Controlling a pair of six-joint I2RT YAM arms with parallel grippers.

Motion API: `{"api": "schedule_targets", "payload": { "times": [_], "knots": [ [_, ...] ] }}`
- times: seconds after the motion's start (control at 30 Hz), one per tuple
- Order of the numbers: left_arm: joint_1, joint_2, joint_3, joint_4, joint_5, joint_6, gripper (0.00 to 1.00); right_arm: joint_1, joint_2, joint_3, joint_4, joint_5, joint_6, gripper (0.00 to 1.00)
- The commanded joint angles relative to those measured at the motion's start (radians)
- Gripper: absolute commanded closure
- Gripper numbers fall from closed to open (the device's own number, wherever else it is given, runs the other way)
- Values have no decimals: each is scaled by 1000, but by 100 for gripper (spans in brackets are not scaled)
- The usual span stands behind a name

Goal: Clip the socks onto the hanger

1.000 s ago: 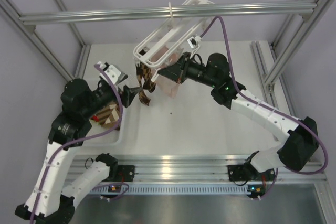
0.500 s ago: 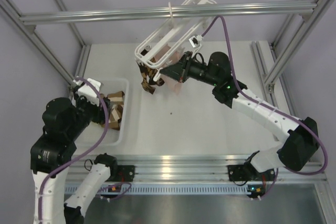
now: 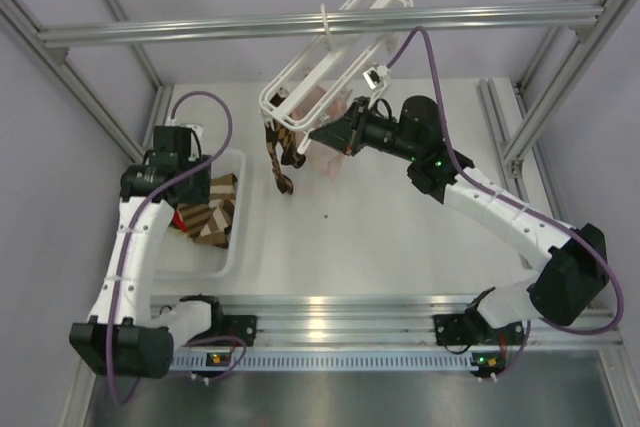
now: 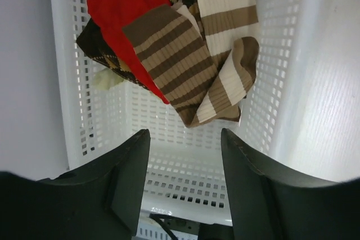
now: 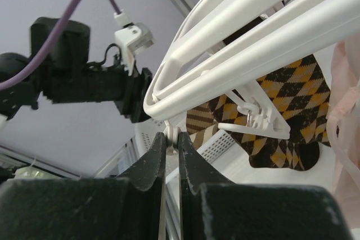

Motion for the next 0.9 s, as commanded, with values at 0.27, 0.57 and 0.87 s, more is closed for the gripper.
{"api": "schedule_targets", "payload": {
  "times": [0.27, 0.57, 0.87],
  "knots": [
    [293, 225, -48, 21, 554, 431, 50, -30, 8, 55, 21, -41, -6, 100],
    [290, 303, -160, 125, 590, 415, 43, -38, 8, 37, 26, -44, 0, 100],
    [268, 358, -217, 240, 528, 378, 54, -44, 18, 37, 32, -47, 8, 100]
  ]
}}
